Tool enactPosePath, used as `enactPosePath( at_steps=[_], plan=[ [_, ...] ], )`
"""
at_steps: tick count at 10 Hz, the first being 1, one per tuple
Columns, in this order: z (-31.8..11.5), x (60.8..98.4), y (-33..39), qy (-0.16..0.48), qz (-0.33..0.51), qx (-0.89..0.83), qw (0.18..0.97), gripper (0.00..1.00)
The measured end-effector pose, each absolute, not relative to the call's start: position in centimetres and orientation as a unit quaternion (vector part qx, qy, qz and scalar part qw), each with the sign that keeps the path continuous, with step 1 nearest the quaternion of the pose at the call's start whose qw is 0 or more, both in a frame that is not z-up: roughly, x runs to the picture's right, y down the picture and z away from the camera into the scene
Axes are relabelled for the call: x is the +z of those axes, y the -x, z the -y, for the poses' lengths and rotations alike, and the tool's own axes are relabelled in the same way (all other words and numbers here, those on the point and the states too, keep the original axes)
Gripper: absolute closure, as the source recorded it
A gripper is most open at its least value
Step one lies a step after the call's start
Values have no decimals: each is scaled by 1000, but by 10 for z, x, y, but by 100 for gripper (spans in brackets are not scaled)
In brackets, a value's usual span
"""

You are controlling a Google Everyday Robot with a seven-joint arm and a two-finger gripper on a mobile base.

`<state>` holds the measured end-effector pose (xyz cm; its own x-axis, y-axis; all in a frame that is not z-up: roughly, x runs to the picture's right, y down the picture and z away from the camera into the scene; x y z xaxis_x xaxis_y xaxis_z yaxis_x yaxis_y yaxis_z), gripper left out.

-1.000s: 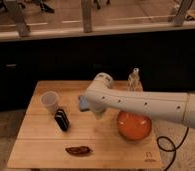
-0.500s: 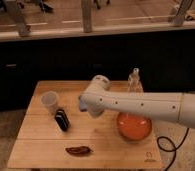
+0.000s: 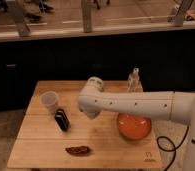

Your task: Knock the eraser over

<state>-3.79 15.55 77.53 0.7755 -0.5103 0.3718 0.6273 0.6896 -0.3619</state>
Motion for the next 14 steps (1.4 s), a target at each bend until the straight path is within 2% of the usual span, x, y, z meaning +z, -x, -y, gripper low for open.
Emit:
enactPosePath(
  at_steps=[14],
  plan=[
    [-193, 790, 88, 247, 133, -361, 889, 98]
  ],
)
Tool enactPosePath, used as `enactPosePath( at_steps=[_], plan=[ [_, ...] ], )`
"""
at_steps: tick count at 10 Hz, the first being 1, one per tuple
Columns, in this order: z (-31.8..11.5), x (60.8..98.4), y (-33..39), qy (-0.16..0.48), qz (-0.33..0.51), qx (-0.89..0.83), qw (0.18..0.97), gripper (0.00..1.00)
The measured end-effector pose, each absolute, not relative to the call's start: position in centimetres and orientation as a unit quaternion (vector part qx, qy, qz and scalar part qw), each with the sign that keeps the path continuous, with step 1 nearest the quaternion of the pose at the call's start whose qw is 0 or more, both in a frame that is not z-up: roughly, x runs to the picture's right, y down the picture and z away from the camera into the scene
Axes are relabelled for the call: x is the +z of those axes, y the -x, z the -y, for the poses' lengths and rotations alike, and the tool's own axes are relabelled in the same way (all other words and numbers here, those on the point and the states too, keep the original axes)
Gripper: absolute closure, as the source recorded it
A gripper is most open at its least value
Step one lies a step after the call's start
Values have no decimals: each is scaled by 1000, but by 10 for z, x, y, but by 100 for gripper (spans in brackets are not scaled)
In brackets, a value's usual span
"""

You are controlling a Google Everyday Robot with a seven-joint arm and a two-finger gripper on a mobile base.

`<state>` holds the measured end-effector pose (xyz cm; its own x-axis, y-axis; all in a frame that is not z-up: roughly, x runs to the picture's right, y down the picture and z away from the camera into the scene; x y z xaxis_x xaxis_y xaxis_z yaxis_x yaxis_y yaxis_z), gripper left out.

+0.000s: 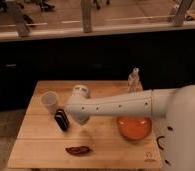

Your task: Knock the eraser over

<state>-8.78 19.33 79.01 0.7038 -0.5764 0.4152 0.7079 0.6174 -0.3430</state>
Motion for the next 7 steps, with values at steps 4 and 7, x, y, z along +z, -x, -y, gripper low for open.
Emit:
enactPosePath(
  at_steps=[4, 7],
  plan=[
    [-198, 790, 105, 249, 139, -380, 880, 98],
    [-201, 791, 108, 252, 139, -390, 875, 98]
  ],
)
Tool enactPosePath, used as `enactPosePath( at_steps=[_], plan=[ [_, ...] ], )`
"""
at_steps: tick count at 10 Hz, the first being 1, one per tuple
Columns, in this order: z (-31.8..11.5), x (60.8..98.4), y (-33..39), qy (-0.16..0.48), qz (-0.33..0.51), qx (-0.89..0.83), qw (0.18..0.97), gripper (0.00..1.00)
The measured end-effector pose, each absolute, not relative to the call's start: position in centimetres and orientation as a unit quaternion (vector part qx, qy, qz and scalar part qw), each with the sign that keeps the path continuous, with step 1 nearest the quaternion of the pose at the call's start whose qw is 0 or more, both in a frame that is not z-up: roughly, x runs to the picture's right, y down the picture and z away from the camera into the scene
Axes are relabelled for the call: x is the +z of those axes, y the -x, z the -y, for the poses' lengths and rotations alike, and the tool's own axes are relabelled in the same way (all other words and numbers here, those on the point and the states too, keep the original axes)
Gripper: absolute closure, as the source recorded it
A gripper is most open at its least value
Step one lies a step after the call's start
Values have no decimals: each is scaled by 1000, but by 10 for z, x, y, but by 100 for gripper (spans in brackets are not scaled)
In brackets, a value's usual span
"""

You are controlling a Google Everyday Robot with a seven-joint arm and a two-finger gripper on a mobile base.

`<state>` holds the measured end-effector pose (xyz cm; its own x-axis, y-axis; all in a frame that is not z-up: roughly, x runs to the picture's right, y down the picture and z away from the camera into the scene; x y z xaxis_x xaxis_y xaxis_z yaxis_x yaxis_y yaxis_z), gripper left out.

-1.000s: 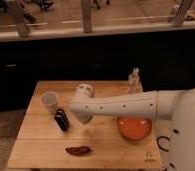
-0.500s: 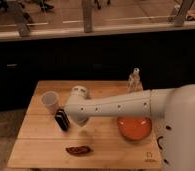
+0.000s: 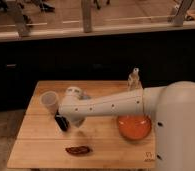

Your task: Knock the eraser over

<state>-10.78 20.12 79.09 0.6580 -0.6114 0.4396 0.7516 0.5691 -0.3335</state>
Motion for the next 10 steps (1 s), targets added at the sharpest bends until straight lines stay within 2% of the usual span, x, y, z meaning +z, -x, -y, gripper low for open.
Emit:
enactPosePath(
  at_steps=[10],
  plan=[
    [-210, 785, 156, 246, 162, -435, 851, 98]
  ],
)
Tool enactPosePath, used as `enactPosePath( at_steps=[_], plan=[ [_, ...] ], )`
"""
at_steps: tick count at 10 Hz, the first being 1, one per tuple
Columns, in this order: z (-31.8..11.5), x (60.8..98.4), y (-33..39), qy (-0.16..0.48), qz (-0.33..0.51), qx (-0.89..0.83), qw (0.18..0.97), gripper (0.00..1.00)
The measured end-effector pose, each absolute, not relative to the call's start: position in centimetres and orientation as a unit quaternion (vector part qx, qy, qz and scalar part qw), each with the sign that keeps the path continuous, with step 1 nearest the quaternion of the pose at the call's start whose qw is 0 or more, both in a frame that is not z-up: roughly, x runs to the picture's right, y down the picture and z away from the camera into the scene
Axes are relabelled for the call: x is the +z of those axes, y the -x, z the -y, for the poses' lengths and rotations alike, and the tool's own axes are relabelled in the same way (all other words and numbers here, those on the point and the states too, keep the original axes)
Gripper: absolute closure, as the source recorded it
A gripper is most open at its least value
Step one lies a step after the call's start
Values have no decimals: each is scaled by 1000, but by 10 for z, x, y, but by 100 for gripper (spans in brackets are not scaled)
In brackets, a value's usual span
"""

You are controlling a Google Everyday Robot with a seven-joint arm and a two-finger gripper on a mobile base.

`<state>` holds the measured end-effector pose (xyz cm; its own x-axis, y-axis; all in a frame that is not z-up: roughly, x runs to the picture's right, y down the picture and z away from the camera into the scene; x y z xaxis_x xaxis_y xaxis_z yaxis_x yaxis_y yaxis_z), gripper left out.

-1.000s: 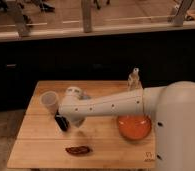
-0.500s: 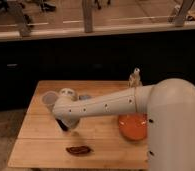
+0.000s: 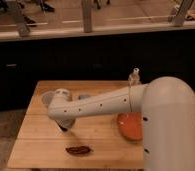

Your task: Knock the eraser over

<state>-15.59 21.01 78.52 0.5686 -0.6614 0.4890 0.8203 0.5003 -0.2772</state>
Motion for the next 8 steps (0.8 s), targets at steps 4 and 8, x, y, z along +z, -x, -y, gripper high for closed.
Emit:
enactPosePath(
  at_steps=[4, 8],
  plan=[
    [-203, 783, 159, 235, 172, -436, 852, 98],
    [-196, 783, 160, 225, 179, -435, 853, 98]
  ],
)
